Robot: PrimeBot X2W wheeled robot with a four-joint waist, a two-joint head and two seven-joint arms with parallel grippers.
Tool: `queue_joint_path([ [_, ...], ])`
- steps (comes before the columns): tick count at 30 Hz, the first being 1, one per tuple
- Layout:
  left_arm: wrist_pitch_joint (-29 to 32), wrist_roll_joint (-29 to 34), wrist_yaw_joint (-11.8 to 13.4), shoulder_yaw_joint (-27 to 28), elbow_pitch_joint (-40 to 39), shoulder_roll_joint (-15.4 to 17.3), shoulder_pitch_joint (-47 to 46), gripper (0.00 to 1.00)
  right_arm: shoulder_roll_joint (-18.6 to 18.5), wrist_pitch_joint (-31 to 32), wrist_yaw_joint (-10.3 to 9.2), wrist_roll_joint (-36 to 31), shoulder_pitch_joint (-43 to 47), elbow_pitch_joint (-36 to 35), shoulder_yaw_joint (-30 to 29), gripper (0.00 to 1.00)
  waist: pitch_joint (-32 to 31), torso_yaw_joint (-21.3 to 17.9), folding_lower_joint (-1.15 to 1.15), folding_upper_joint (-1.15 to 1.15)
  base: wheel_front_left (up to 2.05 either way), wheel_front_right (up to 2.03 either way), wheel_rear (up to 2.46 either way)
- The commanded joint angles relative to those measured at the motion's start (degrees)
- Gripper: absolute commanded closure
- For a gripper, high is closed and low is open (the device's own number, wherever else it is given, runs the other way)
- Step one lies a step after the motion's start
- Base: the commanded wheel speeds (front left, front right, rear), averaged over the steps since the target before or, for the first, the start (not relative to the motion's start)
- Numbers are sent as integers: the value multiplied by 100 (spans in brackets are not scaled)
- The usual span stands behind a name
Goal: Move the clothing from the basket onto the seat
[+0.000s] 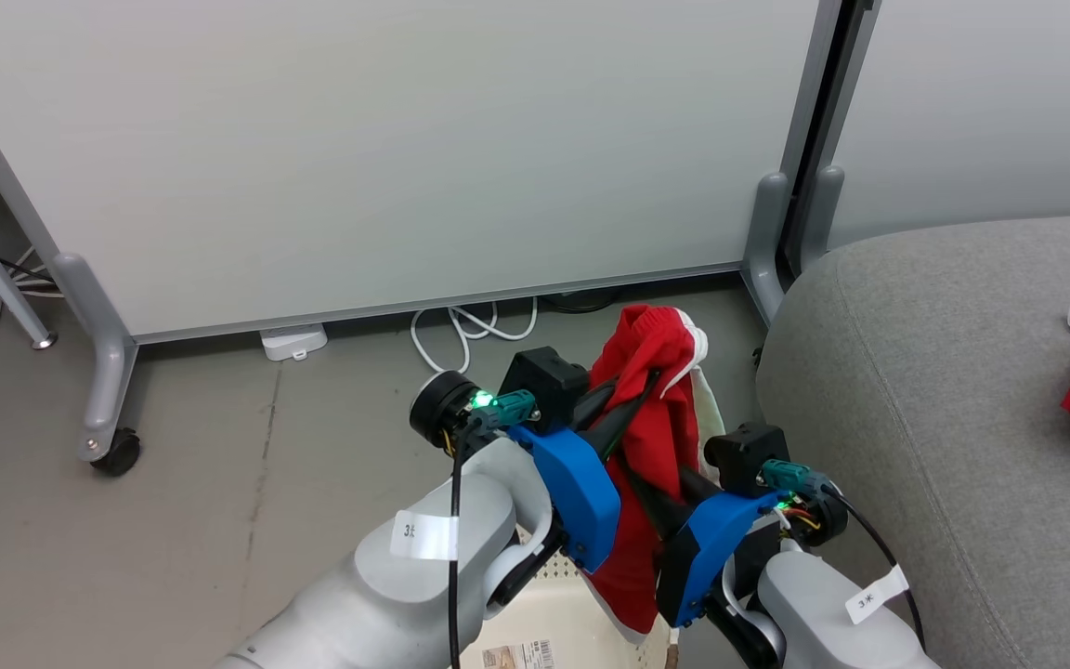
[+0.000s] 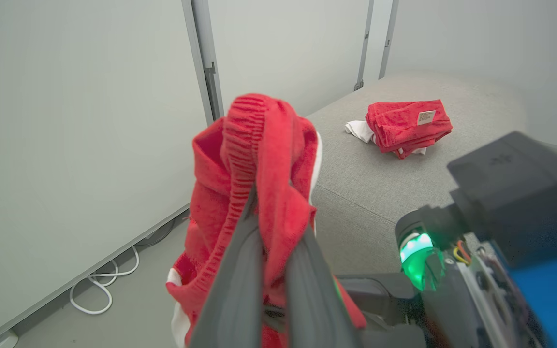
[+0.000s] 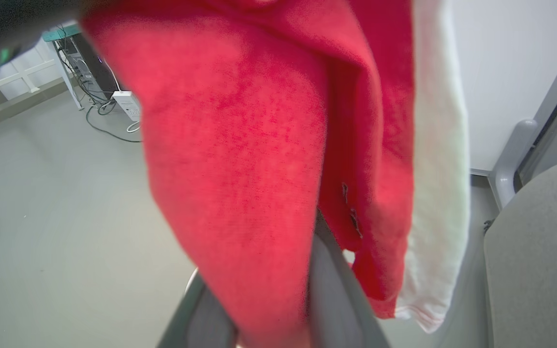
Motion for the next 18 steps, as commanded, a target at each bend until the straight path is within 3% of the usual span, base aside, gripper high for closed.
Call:
queue_joint_path([
  [1,-45,-33,24,-14,17,0,-87,100,-5,-49,1,87,-105,39,66,100,-7,-12,0,1,0,0,0],
  [18,-121,-178,48,-110,95,-1,-70,100,-5,-168,1,414,-208,322,456,100,-59,-93,0,1,0,0,0],
])
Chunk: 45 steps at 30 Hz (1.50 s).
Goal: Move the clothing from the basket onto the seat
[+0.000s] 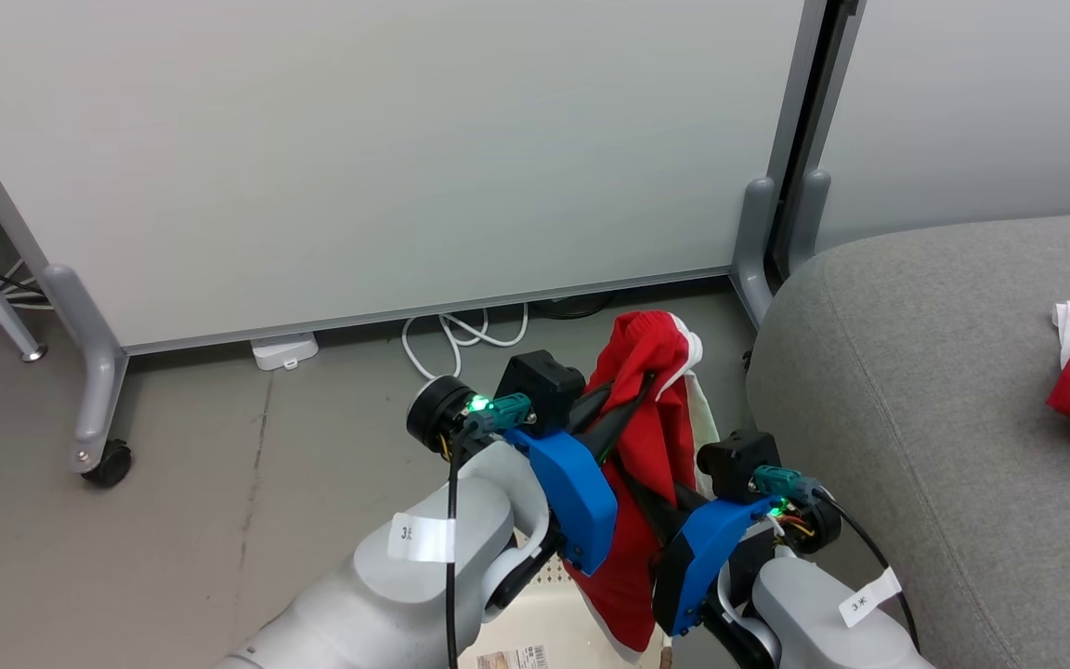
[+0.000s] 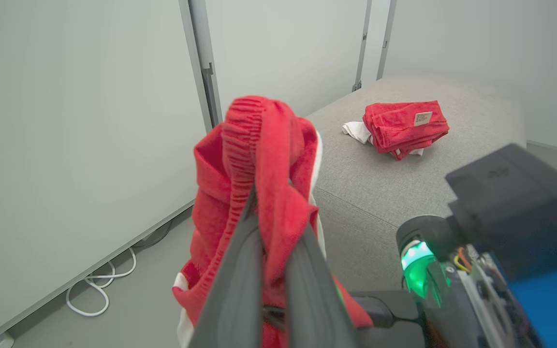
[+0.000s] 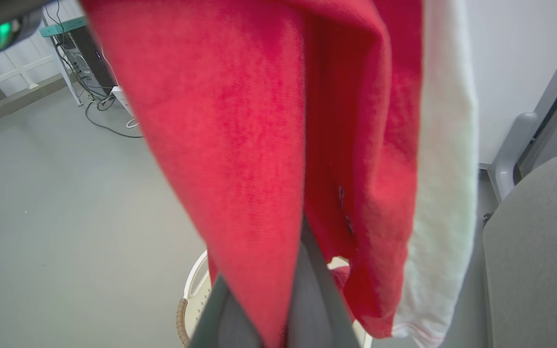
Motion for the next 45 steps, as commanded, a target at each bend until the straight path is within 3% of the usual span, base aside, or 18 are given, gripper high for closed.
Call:
queue_joint_path([
  [1,-46,-30,29,-1,2,-2,-52,100,-5,-42,1,54,-66,30,35,100,-10,-10,0,0,0,0,0],
  [11,-77,-111,34,-57,6,-1,-21,99,-5,-40,1,10,-98,97,86,100,-43,-22,0,0,0,0,0],
  [12,-81,-119,38,-60,7,-1,-32,70,-5,-40,1,6,-95,92,81,100,-40,-21,0,0,0,0,0],
  [13,-87,-123,44,-62,6,-1,-43,53,-5,-40,1,9,-90,86,76,100,-38,-21,0,0,0,0,0],
  [15,-90,-127,49,-66,7,-1,-62,0,-5,-41,1,5,-86,80,67,100,-33,-22,0,0,0,0,0],
  [34,-125,-33,136,13,39,0,61,0,-5,-42,1,-102,20,7,-119,100,19,14,0,0,0,0,0],
  [45,-128,845,305,1113,-1007,465,1051,0,-5,-43,1,-200,83,-107,-342,100,66,68,0,0,0,0,0],
])
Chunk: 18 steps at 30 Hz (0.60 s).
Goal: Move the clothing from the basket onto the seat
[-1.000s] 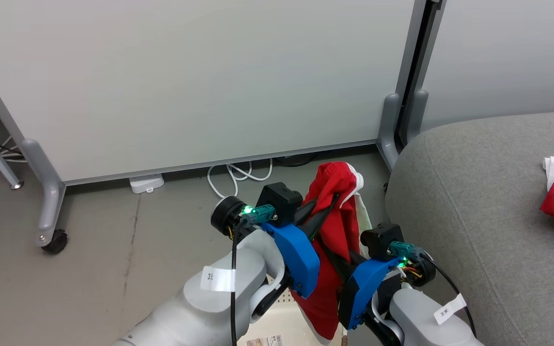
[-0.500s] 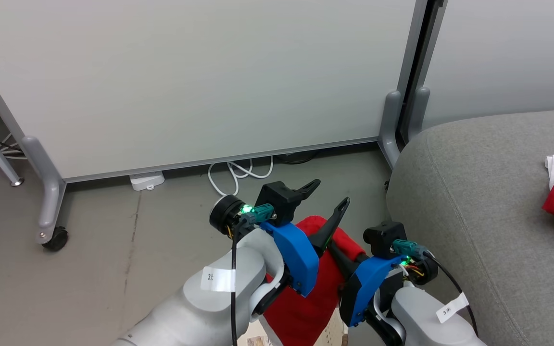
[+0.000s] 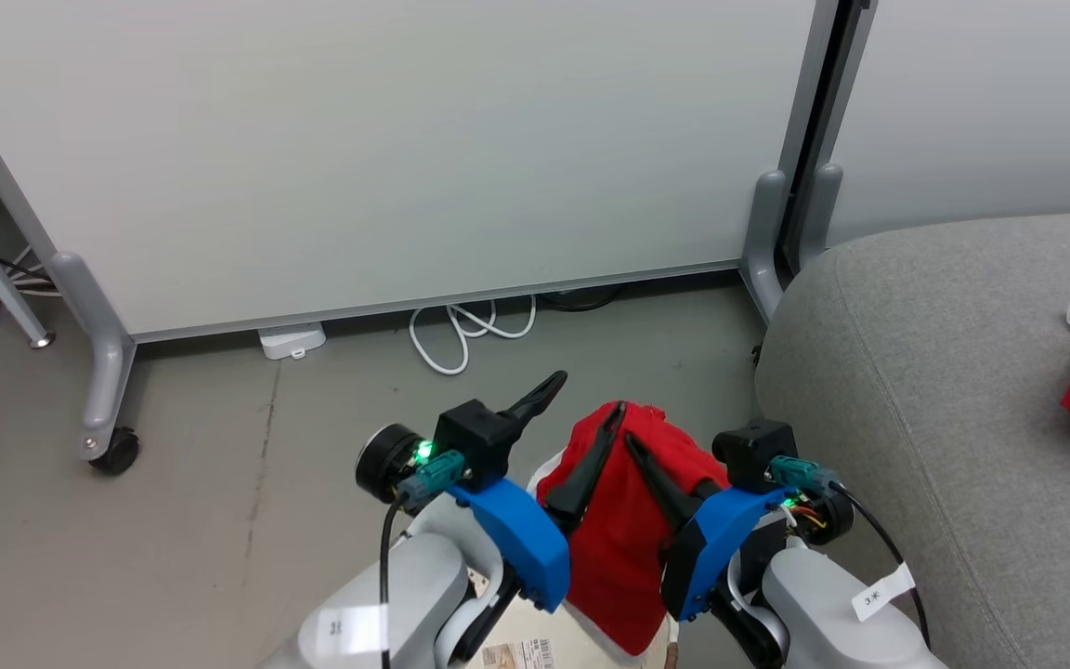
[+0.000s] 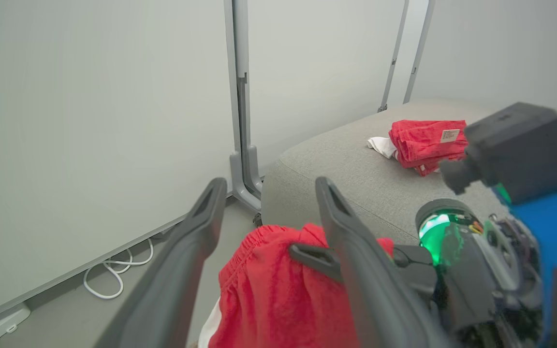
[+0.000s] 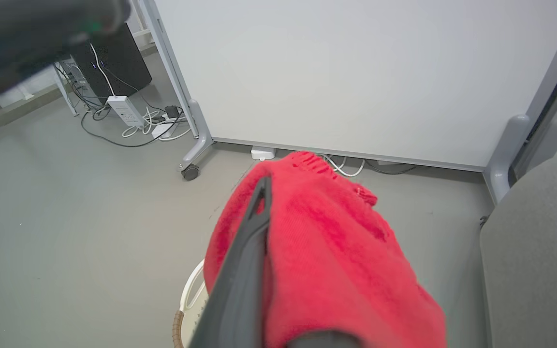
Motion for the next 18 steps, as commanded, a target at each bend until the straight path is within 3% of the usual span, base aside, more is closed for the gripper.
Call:
queue_joint_path([
  [1,-26,152,25,139,-140,69,182,0,-4,-19,1,-61,79,-38,-41,100,5,17,0,0,0,0,0],
  [8,-26,892,44,996,-791,353,1093,0,-5,-20,1,-161,164,-88,-170,100,9,72,0,0,0,0,0],
  [18,-26,1761,-89,2121,-1364,482,2122,0,-5,-20,1,-196,188,-104,-206,100,30,85,0,0,0,0,0],
])
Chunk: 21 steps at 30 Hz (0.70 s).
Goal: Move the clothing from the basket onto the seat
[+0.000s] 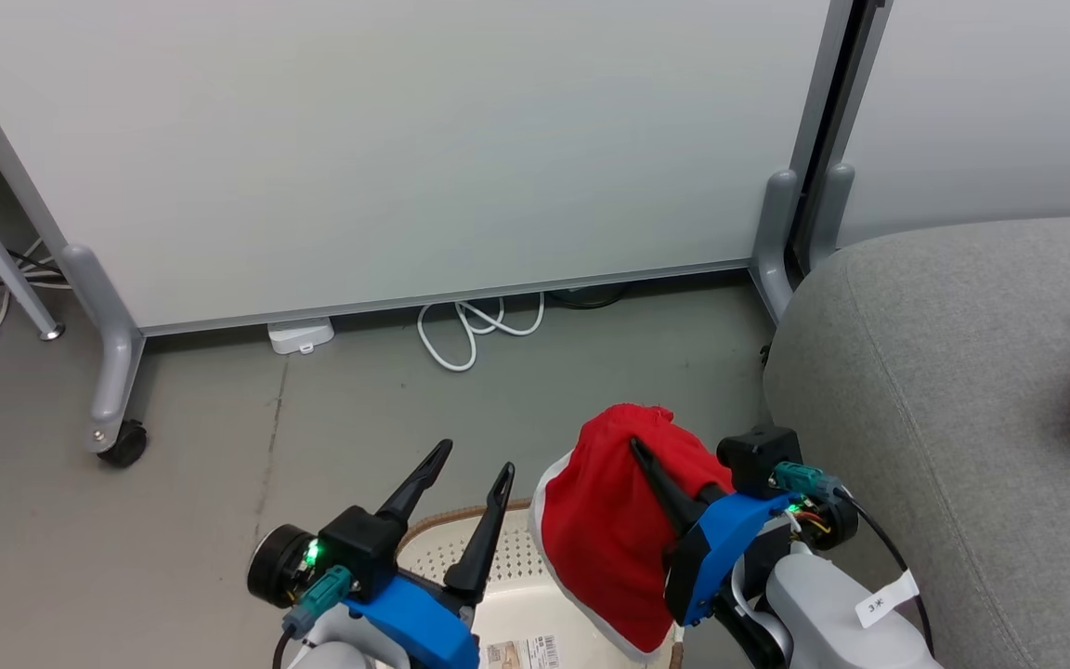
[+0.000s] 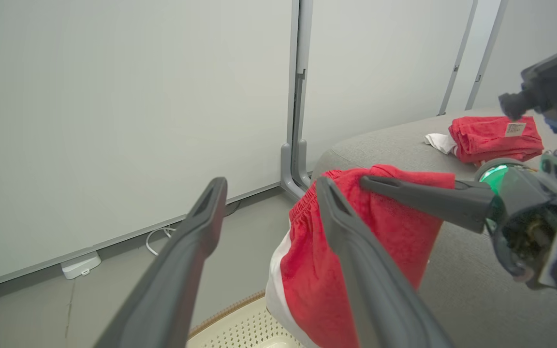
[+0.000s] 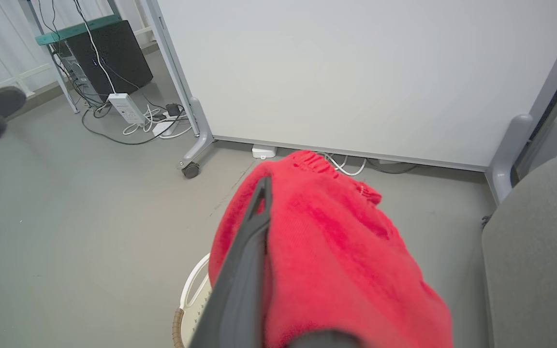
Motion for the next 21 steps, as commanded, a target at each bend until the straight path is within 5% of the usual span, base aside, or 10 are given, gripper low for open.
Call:
queue_joint_path([
  [1,-26,106,-47,136,-55,-4,140,0,-5,-20,1,2,62,-26,-13,100,5,-2,0,-1,0,0,0],
  [21,-27,797,-356,987,-102,-327,674,0,-5,-20,1,-18,106,-90,-60,100,-18,-201,0,-1,0,0,0],
])
